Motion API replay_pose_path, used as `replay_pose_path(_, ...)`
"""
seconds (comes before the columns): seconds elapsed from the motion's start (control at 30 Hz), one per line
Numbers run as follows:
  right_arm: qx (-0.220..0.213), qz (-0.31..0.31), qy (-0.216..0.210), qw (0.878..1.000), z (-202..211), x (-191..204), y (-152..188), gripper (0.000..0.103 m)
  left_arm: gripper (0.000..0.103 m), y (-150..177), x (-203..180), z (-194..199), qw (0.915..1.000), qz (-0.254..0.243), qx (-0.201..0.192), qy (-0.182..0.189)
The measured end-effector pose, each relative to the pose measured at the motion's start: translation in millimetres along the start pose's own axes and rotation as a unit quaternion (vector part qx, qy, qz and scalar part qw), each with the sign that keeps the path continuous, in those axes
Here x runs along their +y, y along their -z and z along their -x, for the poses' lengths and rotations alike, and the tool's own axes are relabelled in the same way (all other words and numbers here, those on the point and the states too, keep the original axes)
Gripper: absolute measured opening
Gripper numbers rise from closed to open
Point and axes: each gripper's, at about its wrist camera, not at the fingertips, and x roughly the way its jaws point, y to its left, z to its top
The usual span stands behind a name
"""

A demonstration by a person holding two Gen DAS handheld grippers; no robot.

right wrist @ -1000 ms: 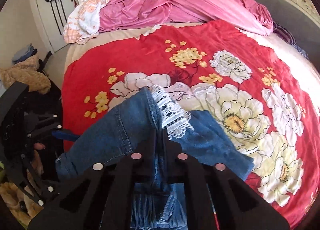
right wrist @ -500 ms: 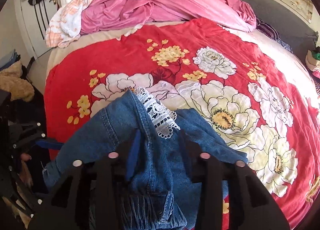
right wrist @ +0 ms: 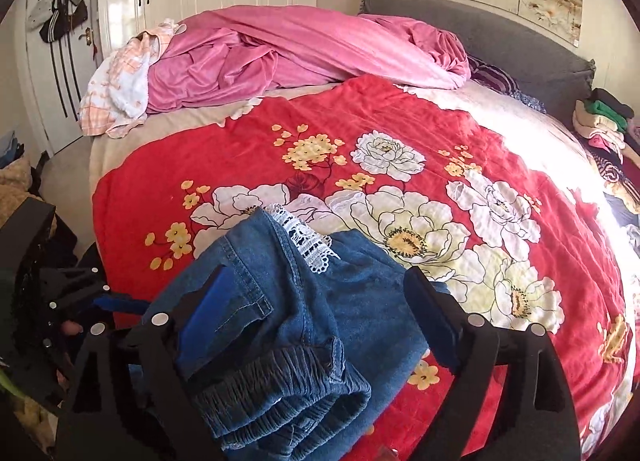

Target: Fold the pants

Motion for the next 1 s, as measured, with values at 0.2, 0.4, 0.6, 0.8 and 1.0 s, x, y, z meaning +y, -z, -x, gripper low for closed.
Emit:
replay_pose_path(0.2,-0.018,-0.019,0.043,0.999,19.1,2.7,8.3,0.094,0.080,-0.9,-1.7,11.7,0.9999,-0.003,-0.013,0.003)
replay_pose_path(0.4,-0.023,-0.037,0.068,0.997,32.7,-6.0,15.9,0.096,0.082,-8.0,-0.7,29.0,0.9993,0.002,-0.037,-0.002)
replay_pose_path(0.6,-0.029,-0.044,0.076,0.996,47.0,-9.1,25.6,0.096,0.084,-14.8,4.3,41.7,0.9984,0.013,-0.053,-0.015)
replay_pose_path(0.8,-0.032,-0.053,0.081,0.995,54.5,-13.7,35.4,0.096,0.087,-18.5,5.0,46.7,0.9978,0.013,-0.059,-0.026)
replay_pose_path(1.0,-0.027,-0.075,0.066,0.995,56.8,-17.0,44.0,0.096,0.089,-24.1,7.9,43.2,0.9977,0.015,-0.056,-0.034)
